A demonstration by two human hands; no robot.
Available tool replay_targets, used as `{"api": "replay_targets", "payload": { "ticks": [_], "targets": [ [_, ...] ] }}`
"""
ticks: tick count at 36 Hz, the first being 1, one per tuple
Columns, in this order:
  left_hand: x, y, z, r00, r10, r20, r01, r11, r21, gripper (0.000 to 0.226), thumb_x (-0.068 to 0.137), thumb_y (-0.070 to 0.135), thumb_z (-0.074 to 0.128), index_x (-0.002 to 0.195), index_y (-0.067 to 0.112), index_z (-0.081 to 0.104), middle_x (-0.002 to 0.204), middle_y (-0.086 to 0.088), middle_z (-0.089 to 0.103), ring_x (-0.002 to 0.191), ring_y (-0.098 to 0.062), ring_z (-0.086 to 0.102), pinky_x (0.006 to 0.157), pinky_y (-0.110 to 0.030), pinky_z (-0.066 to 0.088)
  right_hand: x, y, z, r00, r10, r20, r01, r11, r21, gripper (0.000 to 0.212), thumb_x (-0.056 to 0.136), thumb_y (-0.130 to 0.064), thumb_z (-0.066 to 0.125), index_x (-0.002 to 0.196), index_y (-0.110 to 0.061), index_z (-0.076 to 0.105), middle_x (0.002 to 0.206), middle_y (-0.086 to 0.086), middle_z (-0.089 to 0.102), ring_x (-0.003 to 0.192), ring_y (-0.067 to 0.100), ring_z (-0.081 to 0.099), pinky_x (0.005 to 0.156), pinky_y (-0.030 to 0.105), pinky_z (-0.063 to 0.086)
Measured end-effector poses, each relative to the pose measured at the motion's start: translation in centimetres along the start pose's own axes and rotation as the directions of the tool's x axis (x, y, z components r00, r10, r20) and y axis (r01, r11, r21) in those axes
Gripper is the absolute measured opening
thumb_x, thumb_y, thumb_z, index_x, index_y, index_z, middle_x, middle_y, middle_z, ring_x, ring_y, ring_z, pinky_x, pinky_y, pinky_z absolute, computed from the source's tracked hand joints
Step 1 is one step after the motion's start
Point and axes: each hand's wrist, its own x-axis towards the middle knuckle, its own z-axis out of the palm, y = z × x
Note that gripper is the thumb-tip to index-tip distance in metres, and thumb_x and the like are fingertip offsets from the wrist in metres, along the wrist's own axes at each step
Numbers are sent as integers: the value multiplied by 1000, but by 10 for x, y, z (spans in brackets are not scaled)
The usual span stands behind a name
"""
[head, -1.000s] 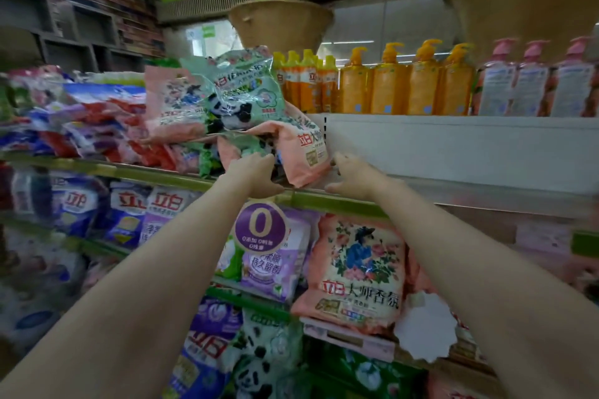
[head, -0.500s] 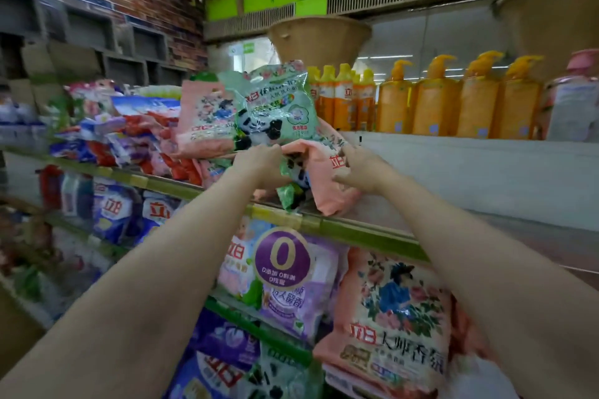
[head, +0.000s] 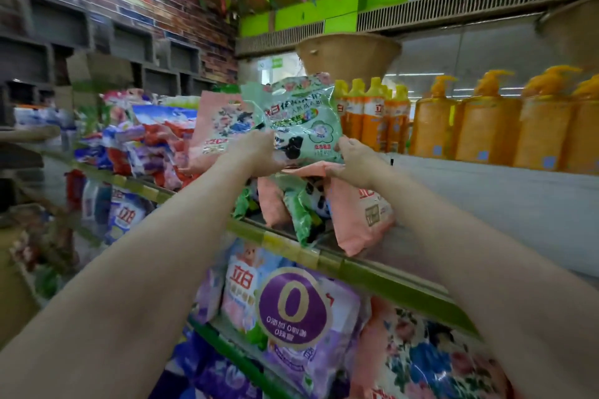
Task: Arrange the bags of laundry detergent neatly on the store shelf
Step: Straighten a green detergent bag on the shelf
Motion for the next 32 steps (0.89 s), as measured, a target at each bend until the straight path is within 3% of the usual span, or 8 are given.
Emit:
{"api": "replay_targets", "payload": {
  "ticks": [4, 8, 13, 20, 22, 25, 29, 32],
  "targets": [
    [16, -14, 9, 999, -31, -19, 31, 1000, 4, 62, 85, 48, 57, 131, 8, 41, 129, -13, 52, 115, -30, 54, 92, -42, 49, 20, -3, 7, 1000, -16, 5, 16, 999, 40, 81, 86, -61, 49, 146, -10, 29, 147, 10, 38, 135, 25, 36, 111, 41, 34],
    [38, -28, 16, 996, -55, -70, 53, 998, -23, 62, 89, 44, 56, 134, 7, 36, 135, -14, 47, 120, -30, 51, 93, -42, 45, 47, -5, 13, 997, 64, -41, -53, 973, 226, 76, 89, -58, 48, 143, -8, 34, 143, 12, 42, 130, 27, 42, 107, 39, 37],
    [67, -46, 24, 994, -70, -79, 67, 997, -44, 69, 91, 50, 51, 140, 6, 31, 140, -15, 43, 124, -31, 47, 93, -41, 44, 80, -2, 21, 989, 142, -39, -134, 977, 168, 70, 92, -54, 46, 141, -7, 33, 144, 14, 35, 131, 28, 38, 106, 43, 37],
    [106, -56, 46, 982, -178, 69, 191, 922, -336, 71, 89, 59, 47, 132, 2, 42, 128, -15, 55, 113, -30, 56, 92, -38, 49, 114, 8, 40, 941, 315, -124, -292, 941, 173, 79, 91, -56, 46, 147, -6, 21, 151, 16, 19, 139, 33, 21, 114, 48, 25],
    [116, -55, 52, 976, -179, 126, 217, 871, -441, 65, 89, 57, 49, 122, 1, 46, 117, -14, 58, 106, -27, 58, 89, -35, 49, 120, 13, 46, 924, 376, -77, -348, 906, 242, 87, 89, -61, 45, 149, -6, 15, 153, 18, 16, 142, 35, 18, 116, 48, 23],
    [128, -54, 59, 969, -183, 168, 245, 817, -522, 53, 87, 60, 50, 81, 7, 46, 80, -5, 51, 71, -15, 51, 64, -22, 45, 125, 21, 48, 912, 411, 11, -393, 864, 314, 101, 82, -71, 45, 149, -3, 13, 152, 18, 27, 139, 35, 28, 113, 48, 29],
    [141, -54, 66, 961, -208, 184, 278, 700, -658, 53, 80, 58, 61, 71, 10, 39, 73, -2, 45, 67, -12, 46, 57, -19, 39, 128, 32, 46, 897, 430, 106, -437, 823, 362, 119, 64, -84, 45, 146, -1, 24, 148, 17, 35, 133, 32, 39, 109, 46, 36],
    [146, -55, 68, 959, -204, 197, 284, 666, -690, 49, 81, 55, 63, 75, 10, 43, 73, -1, 45, 71, -14, 47, 62, -21, 41, 130, 36, 48, 909, 394, 136, -409, 776, 480, 128, 47, -88, 57, 140, -3, 36, 138, 3, 46, 125, 28, 47, 106, 42, 40]
  ]
}}
